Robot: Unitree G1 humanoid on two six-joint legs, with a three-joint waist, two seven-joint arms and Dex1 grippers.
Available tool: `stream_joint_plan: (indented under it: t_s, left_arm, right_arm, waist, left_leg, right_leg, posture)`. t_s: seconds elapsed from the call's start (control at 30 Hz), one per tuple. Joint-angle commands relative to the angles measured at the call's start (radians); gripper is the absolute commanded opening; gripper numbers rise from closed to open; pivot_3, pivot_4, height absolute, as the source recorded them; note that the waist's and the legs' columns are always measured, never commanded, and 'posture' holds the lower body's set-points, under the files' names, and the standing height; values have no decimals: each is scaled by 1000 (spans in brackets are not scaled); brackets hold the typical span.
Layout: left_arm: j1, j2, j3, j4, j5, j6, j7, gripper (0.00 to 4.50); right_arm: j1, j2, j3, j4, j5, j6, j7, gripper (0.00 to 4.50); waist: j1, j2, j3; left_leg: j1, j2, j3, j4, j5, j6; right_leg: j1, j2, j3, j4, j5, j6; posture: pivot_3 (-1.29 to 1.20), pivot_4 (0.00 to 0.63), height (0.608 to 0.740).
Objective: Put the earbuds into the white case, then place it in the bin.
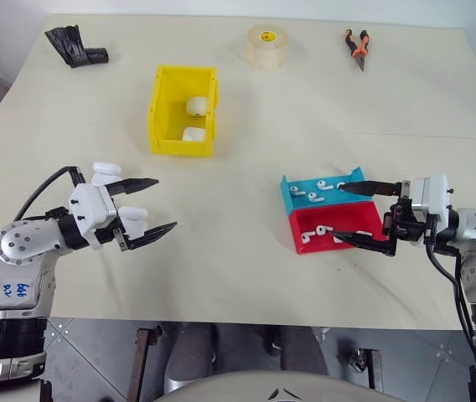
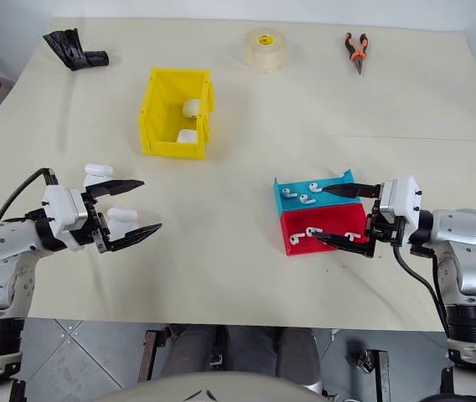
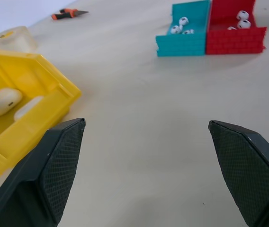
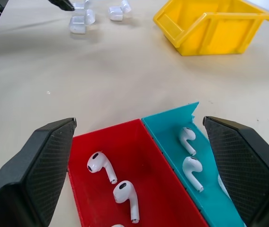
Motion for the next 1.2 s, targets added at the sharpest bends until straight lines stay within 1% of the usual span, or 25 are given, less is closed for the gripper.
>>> stream_joint_plan:
  t_s: [0.03, 0.07, 0.2, 0.3, 0.4, 0.53, 0.63, 0.7, 0.73, 0.8, 0.87, 0.9, 0.93, 1.0, 1.07, 1.1, 1.13, 1.2]
  left_arm:
    - [-2, -2, 28, -30, -8, -6, 29, 4438]
    - [1, -3, 31, -33, -11, -2, 36, 4438]
    - [46, -4, 86, -104, -73, 121, 116, 4438]
    - [165, -40, 202, -260, -26, 239, 328, 4438]
    - [262, -77, 282, -386, -25, 335, 455, 4438]
    - [381, -128, 332, -493, -42, 434, 543, 4438]
    - [411, -152, 327, -542, -55, 498, 586, 4438]
    - [400, -148, 317, -573, -81, 581, 616, 4438]
    - [392, -133, 312, -588, -98, 650, 632, 4438]
    - [376, -75, 305, -612, -152, 840, 650, 4438]
    - [327, -65, 318, -647, -240, 951, 680, 4438]
    - [293, -47, 319, -667, -275, 1035, 703, 4438]
    - [258, -8, 315, -692, -314, 1143, 716, 4438]
    - [167, 50, 321, -717, -373, 1413, 750, 4438]
    - [32, 36, 335, -712, -387, 1594, 801, 4438]
    - [-32, 22, 327, -699, -396, 1643, 845, 4438]
    - [-65, 14, 316, -683, -417, 1668, 891, 4438]
    - [-78, 32, 279, -663, -461, 1679, 971, 4438]
  right_arm:
    - [-15, -1, 1, -4, 11, -1, 8, 4500]
    - [-17, 1, 2, -4, 10, -1, 7, 4500]
    - [-41, 30, 17, -29, 31, 18, -7, 4500]
    - [-58, 92, 71, -123, 47, -1, -11, 4500]
    - [-72, 153, 83, -156, 46, -34, -43, 4500]
    - [-95, 214, 86, -129, 28, -98, -66, 4500]
    - [-106, 221, 89, -91, 20, -125, -60, 4500]
    - [-111, 215, 90, -72, 23, -127, -55, 4500]
    - [-113, 210, 90, -64, 29, -119, -50, 4500]
    - [-117, 195, 89, -49, 32, -105, -42, 4500]
    - [-120, 185, 85, -38, 33, -96, -40, 4500]
    - [-119, 180, 83, -34, 35, -94, -36, 4500]
    - [-118, 174, 81, -30, 38, -89, -32, 4500]
    - [-117, 164, 81, -26, 41, -79, -25, 4500]
    - [-121, 161, 83, -26, 47, -67, -23, 4500]
    - [-124, 162, 86, -27, 48, -61, -24, 4500]
    - [-127, 165, 90, -30, 48, -56, -27, 4500]
    - [-130, 170, 96, -38, 48, -48, -31, 4500]
  waist:
    - [0, 0, 0]
    - [0, 0, 0]
    - [-4, 0, 0]
    - [-9, 0, 0]
    - [-5, -1, 0]
    - [8, -1, 0]
    - [18, -1, 0]
    - [22, -1, 0]
    - [22, -1, 0]
    - [21, -1, 0]
    - [19, -1, 0]
    - [19, -1, 0]
    - [19, -1, 0]
    - [20, -1, 0]
    - [19, -1, 0]
    - [19, -1, 0]
    - [19, -1, 0]
    - [16, -1, 0]
  left_leg:
    - [0, 0, 0, 0, 0, 0]
    - [0, 0, 0, 0, 0, 0]
    - [0, 0, 0, 0, 0, 0]
    - [0, 1, 0, 0, 0, 0]
    - [1, 2, -1, 0, 0, -1]
    - [0, 0, -2, 2, -1, 0]
    - [0, 0, -2, 2, -2, 0]
    - [0, 0, -2, 2, -2, 0]
    - [0, 0, -2, 2, -2, 0]
    - [0, 0, -2, 2, -2, 0]
    - [0, 0, -1, 2, -2, 0]
    - [0, 0, -1, 2, -2, 0]
    - [0, 0, -1, 3, -2, 0]
    - [0, 1, -2, 3, -2, 0]
    - [0, 0, -2, 3, -1, 0]
    - [1, 0, -2, 3, -1, 0]
    - [0, 0, -2, 3, -1, 0]
    - [0, 0, -2, 3, -1, 0]
  right_leg:
    - [0, 0, 0, 0, 0, 0]
    - [0, 0, 0, 0, 0, 0]
    - [0, 0, 0, 0, 0, 0]
    - [0, 0, 0, 0, 0, 0]
    - [0, 0, 0, 0, 0, 0]
    - [1, 0, 1, 0, 0, 1]
    - [1, 0, 1, 0, 0, 1]
    - [1, 0, 1, 0, 0, 1]
    - [1, 0, 1, 0, 0, 1]
    - [1, 0, 1, 0, 0, 1]
    - [1, 0, 1, 0, 0, 1]
    - [1, 0, 2, 0, 0, 1]
    - [1, 0, 2, 0, 0, 1]
    - [1, 0, 1, 0, 0, 0]
    - [1, 0, 2, 1, 0, 0]
    - [1, 0, 2, 1, 0, 0]
    - [1, 1, 2, 1, 0, 0]
    - [1, 1, 2, 1, 0, 0]
  posture:
    - [0, 150, 740]
    - [0, 150, 740]
    - [0, 150, 740]
    - [0, 150, 740]
    - [0, 150, 740]
    - [0, 150, 740]
    - [0, 150, 740]
    - [0, 150, 740]
    - [0, 150, 740]
    - [0, 150, 740]
    - [0, 150, 740]
    - [0, 150, 740]
    - [0, 150, 740]
    - [0, 150, 740]
    - [0, 150, 740]
    - [0, 150, 740]
    - [0, 150, 740]
    - [0, 150, 740]
